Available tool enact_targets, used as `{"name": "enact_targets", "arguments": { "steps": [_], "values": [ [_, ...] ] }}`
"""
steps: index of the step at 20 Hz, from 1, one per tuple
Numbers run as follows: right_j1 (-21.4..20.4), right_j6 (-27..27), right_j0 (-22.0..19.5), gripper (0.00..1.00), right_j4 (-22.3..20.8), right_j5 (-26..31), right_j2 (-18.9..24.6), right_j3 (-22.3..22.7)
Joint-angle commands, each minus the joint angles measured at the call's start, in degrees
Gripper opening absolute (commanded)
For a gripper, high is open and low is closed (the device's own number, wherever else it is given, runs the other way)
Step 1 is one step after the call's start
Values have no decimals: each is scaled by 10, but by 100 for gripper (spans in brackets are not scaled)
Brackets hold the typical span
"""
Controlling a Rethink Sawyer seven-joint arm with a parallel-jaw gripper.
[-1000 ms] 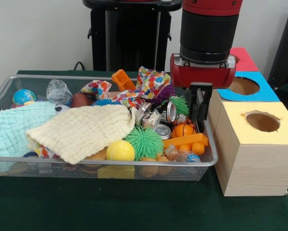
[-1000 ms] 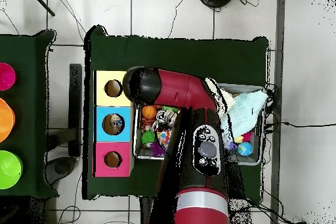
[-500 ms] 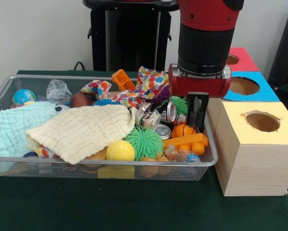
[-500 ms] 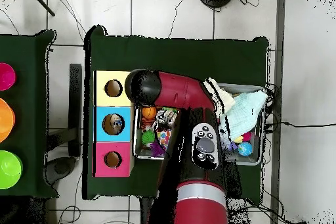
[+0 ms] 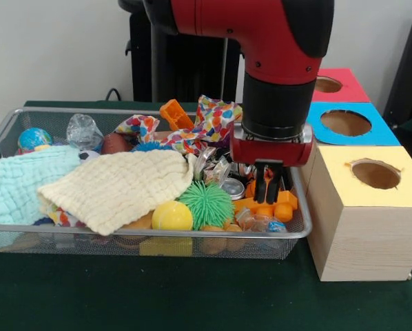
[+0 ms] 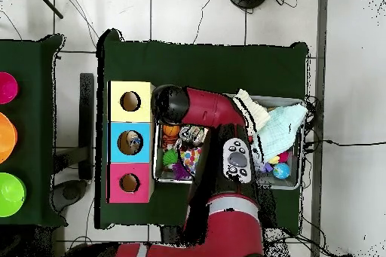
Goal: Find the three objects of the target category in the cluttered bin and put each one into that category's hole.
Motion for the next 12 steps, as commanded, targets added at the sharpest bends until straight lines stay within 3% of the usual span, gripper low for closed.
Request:
{"name": "enact_targets", "arguments": {
  "steps": [1,5,6,12],
  "values": [
    [34,14,-29,0,-44,-37,38,10],
    [29,15,-31,0,-48,-24,35,7],
    [28,20,-32,100,-47,-22,35,9],
    [26,32,-37,100,-51,-21,41,-9]
  ]
}}
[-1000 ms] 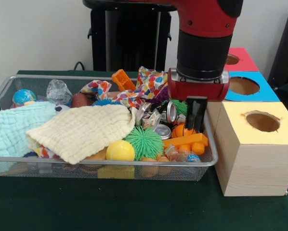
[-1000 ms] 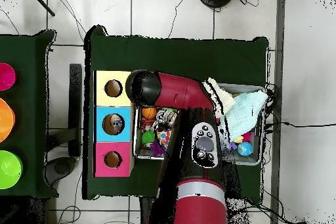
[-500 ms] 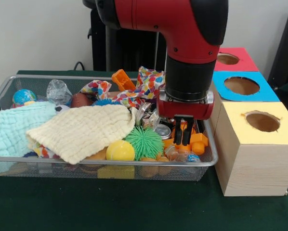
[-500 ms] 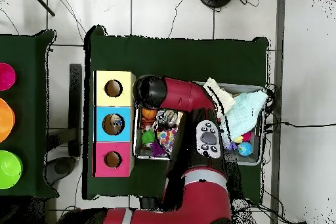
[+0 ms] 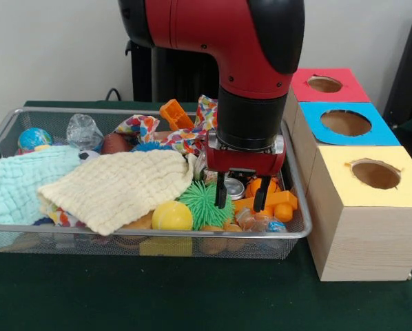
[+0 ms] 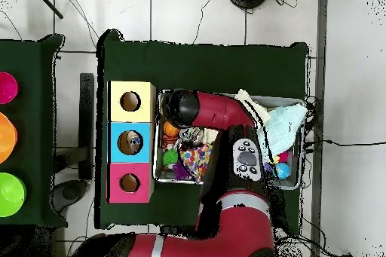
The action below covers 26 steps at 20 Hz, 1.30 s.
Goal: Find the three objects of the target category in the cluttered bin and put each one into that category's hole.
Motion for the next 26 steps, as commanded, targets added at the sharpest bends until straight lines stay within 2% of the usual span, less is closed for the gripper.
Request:
{"name": "enact_targets", "arguments": {
  "steps": [1,11,13,20,24,26],
  "values": [
    [14,30,-16,100,-18,-4,42,-12],
    [27,13,-25,100,-17,0,65,-18],
    [27,-15,-34,100,-23,1,85,-14],
    [20,-96,-37,100,-67,46,112,-30],
    [31,-180,-48,100,-111,99,149,-58],
    [25,-196,-55,100,-126,118,166,-56]
  ]
}}
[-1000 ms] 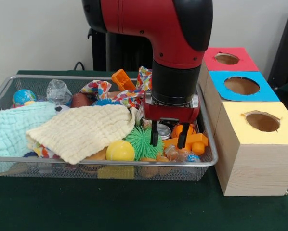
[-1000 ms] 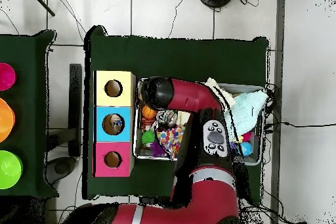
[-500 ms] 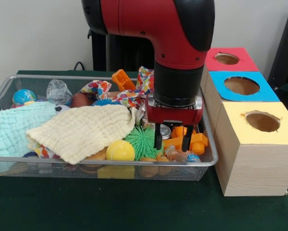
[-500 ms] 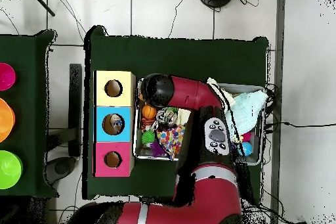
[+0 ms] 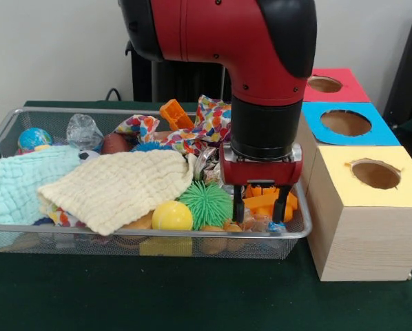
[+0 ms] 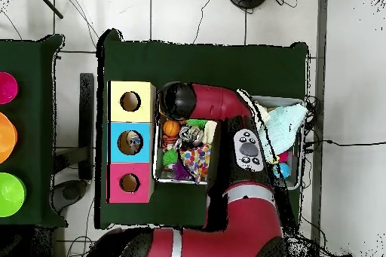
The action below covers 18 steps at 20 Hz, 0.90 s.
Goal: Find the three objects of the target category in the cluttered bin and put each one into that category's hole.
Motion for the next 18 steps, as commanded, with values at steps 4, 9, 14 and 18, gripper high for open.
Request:
{"name": "enact_targets", "arguments": {
  "steps": [4,9,14,18],
  "values": [
    [36,-265,-41,100,-110,155,142,-58],
    [38,-273,-53,100,-133,190,167,-64],
    [44,-278,-62,100,-152,200,181,-73],
    [40,-273,-75,100,-162,189,186,-62]
  ]
}}
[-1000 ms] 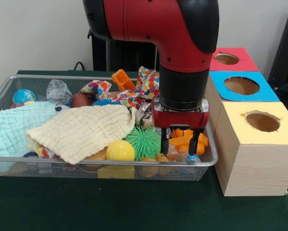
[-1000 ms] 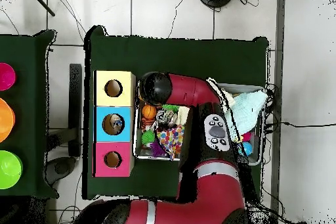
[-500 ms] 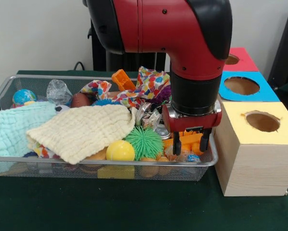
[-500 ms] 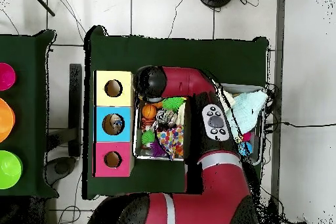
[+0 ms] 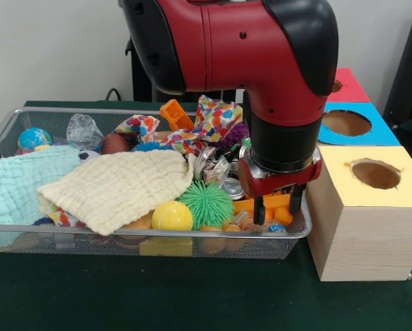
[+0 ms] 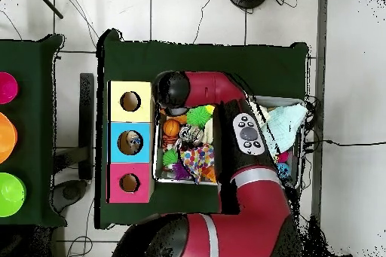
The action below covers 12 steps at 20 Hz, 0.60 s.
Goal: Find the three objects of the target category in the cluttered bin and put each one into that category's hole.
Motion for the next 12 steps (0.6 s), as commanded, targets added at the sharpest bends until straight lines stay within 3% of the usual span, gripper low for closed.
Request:
{"name": "enact_targets", "arguments": {
  "steps": [1,12],
  "values": [
    [16,-166,-31,100,-43,38,64,1],
    [6,-169,-61,100,-68,46,88,12]
  ]
}}
